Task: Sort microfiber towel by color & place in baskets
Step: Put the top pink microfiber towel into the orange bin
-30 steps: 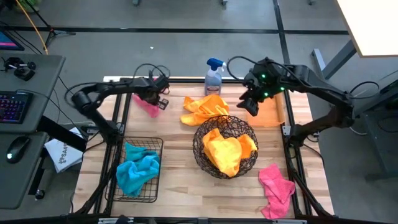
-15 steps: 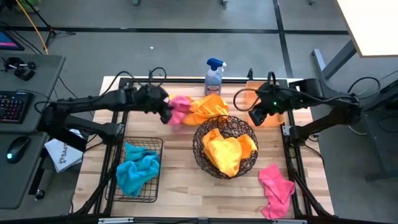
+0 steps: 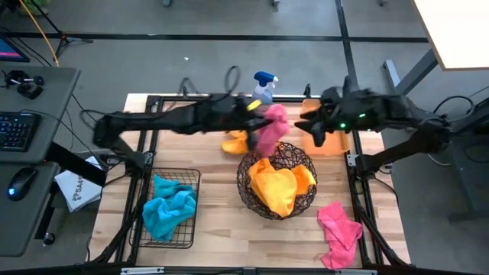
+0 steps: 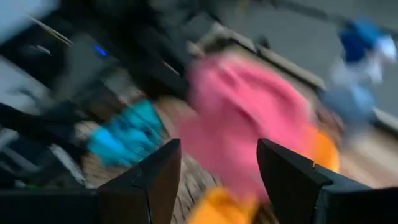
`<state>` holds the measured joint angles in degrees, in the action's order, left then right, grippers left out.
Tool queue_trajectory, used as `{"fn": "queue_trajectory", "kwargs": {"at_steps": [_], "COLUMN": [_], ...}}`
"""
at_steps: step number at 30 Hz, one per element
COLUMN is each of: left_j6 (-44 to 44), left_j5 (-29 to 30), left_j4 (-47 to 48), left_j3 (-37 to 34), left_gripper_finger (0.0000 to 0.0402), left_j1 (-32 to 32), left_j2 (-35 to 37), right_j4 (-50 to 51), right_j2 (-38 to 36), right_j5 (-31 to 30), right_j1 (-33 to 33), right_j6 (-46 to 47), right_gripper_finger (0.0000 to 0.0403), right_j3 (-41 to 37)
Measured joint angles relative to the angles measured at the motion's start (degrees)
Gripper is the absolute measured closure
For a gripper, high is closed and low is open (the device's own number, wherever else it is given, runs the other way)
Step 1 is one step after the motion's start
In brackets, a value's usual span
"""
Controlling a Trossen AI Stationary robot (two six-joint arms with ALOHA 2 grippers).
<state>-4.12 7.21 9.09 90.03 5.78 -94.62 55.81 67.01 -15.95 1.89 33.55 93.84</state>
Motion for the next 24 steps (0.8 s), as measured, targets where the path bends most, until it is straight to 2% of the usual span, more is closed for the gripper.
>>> {"fn": "queue_trajectory", "kwargs": {"at_steps": [4,8,13,17,22,24], "left_j6": [1.7,1.1,-1.7,-4.3,-8.6,-11.3], "left_j5": [-1.8,-2.3,-2.3,-2.3,-0.7,0.6], "left_j4": [-1.4,-9.9,-25.4,-35.9,-43.5,-43.8], "left_j3": [10.2,16.5,21.2,23.5,25.8,25.9], "left_gripper_finger": [0.0401,0.0401,0.0401,0.04,0.0389,0.0384], "left_j1": [1.7,3.0,4.5,5.2,5.4,5.3], "left_j2": [-10.7,-20.2,-30.1,-38.0,-46.4,-48.8], "right_j4": [-7.3,-9.4,-9.4,-9.3,-9.3,-9.3], "right_j2": [-2.6,-4.6,-5.6,-5.5,-4.7,-4.4], "right_j5": [-0.9,-4.7,-7.7,-7.9,-7.9,-7.9], "right_j1": [0.0,0.0,0.0,0.0,0.0,0.0], "right_j6": [-5.7,-8.8,-9.4,-9.4,-9.4,-9.4], "right_gripper_finger": [0.0196,0.0196,0.0196,0.0196,0.0196,0.0196], "right_j3": [0.0,0.0,0.0,0.0,0.0,0.0]}}
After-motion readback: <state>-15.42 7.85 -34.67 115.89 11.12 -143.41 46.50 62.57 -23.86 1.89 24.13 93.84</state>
